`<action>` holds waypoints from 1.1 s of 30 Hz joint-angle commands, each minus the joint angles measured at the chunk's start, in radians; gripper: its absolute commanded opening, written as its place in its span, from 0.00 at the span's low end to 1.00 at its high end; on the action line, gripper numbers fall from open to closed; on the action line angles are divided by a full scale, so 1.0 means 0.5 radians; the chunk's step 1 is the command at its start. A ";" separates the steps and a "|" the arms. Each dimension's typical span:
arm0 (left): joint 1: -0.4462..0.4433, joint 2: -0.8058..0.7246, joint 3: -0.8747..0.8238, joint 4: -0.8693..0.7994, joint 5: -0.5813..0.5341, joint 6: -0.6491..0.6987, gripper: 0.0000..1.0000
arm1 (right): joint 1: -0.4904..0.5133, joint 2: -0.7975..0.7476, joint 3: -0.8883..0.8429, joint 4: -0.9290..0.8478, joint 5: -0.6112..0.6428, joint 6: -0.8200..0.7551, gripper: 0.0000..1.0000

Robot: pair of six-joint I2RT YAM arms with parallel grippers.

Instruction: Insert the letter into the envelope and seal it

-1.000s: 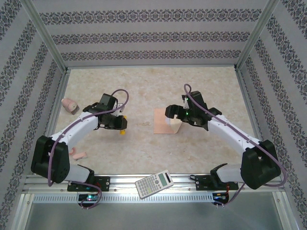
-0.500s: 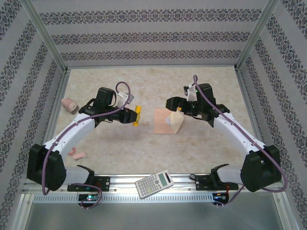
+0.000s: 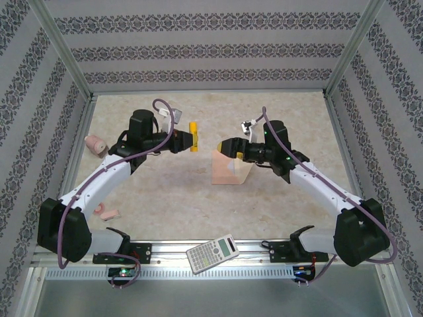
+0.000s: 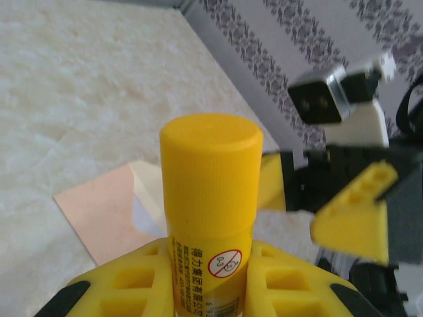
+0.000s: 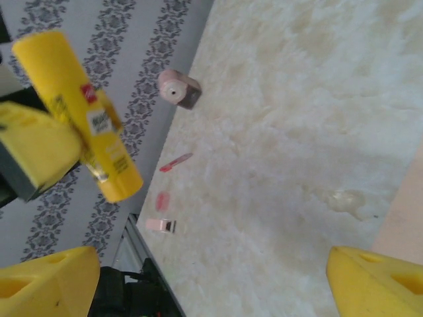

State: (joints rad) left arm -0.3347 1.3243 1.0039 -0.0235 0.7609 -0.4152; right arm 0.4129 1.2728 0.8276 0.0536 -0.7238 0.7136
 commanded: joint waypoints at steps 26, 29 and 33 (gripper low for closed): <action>-0.043 0.182 0.307 -0.406 0.506 0.433 0.14 | 0.030 0.164 0.693 -0.616 0.214 -0.467 0.80; -0.052 0.213 0.337 -0.483 0.536 0.475 0.14 | 0.042 0.194 0.721 -0.572 0.207 -0.457 0.72; -0.065 0.253 0.362 -0.548 0.519 0.523 0.14 | 0.071 0.211 0.759 -0.566 0.227 -0.476 0.70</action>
State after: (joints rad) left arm -0.3546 1.4372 1.1530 -0.2401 0.9886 -0.2096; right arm 0.4313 1.3777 1.1557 -0.2375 -0.6201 0.4969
